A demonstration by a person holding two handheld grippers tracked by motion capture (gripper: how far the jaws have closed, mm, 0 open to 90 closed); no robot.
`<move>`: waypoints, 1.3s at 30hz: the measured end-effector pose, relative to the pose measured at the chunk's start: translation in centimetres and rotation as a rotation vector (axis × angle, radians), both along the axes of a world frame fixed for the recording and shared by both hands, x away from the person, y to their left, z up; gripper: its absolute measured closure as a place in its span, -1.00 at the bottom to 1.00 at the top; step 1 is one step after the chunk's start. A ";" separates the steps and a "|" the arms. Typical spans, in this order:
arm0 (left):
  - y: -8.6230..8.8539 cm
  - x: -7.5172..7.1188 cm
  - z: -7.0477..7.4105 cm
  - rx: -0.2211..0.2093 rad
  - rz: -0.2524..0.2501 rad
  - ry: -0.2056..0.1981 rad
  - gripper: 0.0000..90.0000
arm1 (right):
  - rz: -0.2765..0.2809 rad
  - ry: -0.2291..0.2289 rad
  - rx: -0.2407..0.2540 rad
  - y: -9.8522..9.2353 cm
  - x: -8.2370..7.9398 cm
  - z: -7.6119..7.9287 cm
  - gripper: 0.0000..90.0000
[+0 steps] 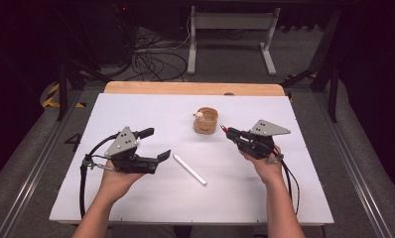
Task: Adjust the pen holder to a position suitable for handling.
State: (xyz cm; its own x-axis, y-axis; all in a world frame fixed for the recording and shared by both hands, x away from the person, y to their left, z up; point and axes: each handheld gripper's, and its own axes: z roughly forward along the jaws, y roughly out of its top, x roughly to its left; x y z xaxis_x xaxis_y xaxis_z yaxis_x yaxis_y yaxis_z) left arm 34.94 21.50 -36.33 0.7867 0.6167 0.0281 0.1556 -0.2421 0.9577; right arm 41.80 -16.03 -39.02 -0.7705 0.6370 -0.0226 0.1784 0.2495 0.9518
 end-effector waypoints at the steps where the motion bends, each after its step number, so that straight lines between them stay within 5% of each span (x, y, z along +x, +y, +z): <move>1: -0.2 0.0 -0.1 -0.005 -0.002 -0.003 -0.72 | 0.006 -0.004 0.005 0.0 -0.1 0.1 0.81; 19: -4.6 0.3 -1.3 -0.024 -0.062 0.009 -0.68 | 0.071 -0.084 0.076 0.8 -1.7 2.3 0.80; 39: -9.8 1.1 -2.5 -0.063 -0.135 0.027 -0.49 | 0.123 -0.123 0.125 1.2 -2.4 3.0 0.80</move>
State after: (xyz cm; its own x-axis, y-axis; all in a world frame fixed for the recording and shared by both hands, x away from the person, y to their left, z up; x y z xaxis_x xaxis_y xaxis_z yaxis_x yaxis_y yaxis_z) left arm 36.01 11.74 -38.85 0.8625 0.5051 -0.0296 0.1516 -0.2022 0.9675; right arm 39.42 -14.85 -36.03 -0.8388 0.5424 -0.0475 0.0350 0.1407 0.9894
